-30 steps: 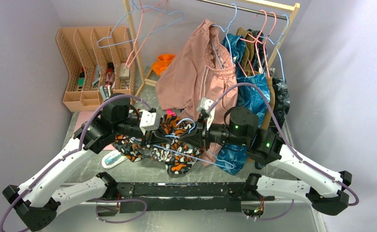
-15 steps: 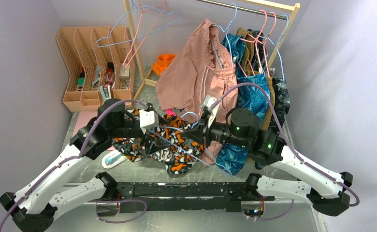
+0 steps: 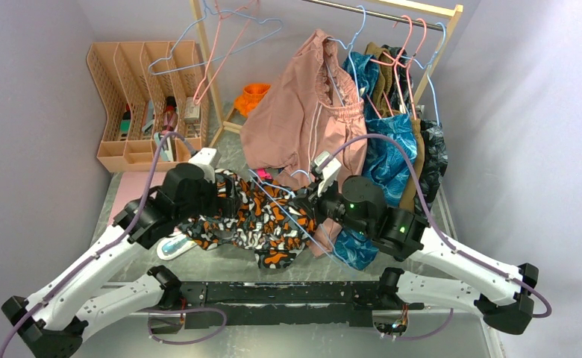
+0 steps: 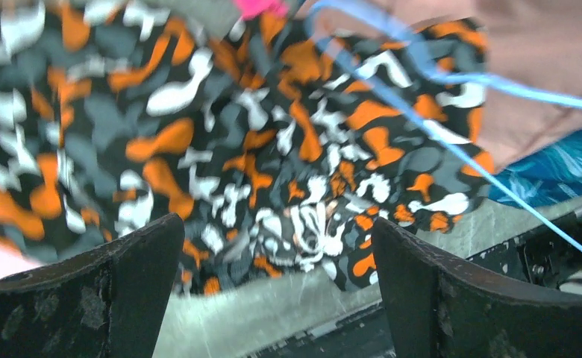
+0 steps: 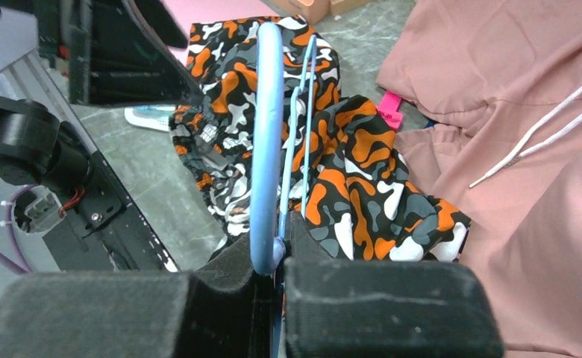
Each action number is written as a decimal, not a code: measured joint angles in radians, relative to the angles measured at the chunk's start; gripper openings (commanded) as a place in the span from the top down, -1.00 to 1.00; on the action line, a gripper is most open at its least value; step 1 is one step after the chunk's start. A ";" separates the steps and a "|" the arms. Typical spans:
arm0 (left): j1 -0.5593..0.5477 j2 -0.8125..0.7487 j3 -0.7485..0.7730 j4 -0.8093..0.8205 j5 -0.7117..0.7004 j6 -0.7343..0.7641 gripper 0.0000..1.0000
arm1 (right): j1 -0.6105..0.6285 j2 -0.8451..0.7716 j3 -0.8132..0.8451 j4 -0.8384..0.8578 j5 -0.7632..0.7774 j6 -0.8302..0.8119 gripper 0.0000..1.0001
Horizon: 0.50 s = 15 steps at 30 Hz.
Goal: Place the shorts on the hanger
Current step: Hang the shorts on the hanger.
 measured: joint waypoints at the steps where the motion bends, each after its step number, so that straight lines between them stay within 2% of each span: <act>1: 0.000 0.009 -0.011 -0.033 -0.028 -0.064 -0.98 | 0.000 0.000 0.000 0.002 0.006 0.002 1.00; 6: 0.000 -0.030 -0.091 -0.170 -0.110 -0.320 -0.98 | 0.000 -0.002 -0.004 0.007 0.017 0.011 1.00; 11: 0.000 -0.094 -0.131 -0.238 -0.170 -0.447 -0.98 | 0.000 -0.029 -0.042 0.013 0.011 0.013 1.00; 15: 0.000 -0.077 -0.132 -0.277 -0.222 -0.508 -0.98 | 0.000 -0.039 -0.045 0.012 0.009 0.012 1.00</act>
